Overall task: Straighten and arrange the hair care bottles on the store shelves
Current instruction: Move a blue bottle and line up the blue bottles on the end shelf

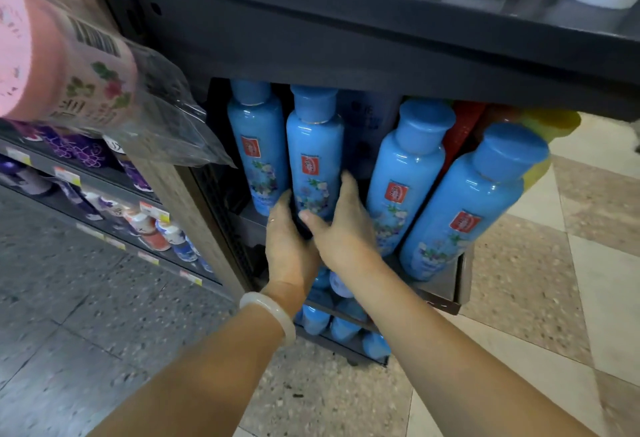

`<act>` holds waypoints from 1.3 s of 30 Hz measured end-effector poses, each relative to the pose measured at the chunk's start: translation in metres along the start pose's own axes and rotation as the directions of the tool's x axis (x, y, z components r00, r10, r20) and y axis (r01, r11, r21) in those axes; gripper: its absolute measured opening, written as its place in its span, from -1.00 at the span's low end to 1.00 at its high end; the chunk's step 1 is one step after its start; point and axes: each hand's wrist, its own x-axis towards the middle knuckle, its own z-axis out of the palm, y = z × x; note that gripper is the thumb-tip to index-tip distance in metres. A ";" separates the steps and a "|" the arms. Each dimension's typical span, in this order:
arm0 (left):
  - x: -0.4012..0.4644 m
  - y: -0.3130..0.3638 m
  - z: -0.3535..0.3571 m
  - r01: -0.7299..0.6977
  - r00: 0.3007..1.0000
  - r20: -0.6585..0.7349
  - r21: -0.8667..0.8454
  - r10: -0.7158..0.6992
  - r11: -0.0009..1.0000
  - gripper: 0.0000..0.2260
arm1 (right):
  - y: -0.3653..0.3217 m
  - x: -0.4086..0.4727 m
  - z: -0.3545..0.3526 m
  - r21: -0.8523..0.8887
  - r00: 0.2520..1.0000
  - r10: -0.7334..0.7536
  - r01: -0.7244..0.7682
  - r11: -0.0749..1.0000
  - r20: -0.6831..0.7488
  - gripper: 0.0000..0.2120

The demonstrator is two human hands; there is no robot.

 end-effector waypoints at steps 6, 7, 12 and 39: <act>-0.049 0.007 0.008 -0.178 0.983 0.044 -0.006 0.178 0.984 -0.54 | 0.050 -0.083 -0.042 0.060 0.977 -0.078 0.091 0.994 -0.196 -0.70; -0.049 0.014 0.013 -0.189 0.979 0.078 -0.013 0.189 0.982 -0.49 | 0.063 -0.092 -0.052 0.081 0.960 -0.037 0.062 0.995 -0.278 -0.66; -0.037 0.036 0.046 -0.124 0.970 0.200 -0.067 0.135 0.990 -0.29 | 0.094 -0.089 -0.085 0.145 0.913 0.091 -0.035 0.989 -0.398 -0.46; -0.103 0.037 0.041 -0.079 0.982 0.172 -0.017 0.081 0.997 -0.59 | 0.107 -0.059 -0.101 0.174 0.869 0.184 -0.115 0.978 -0.459 -0.54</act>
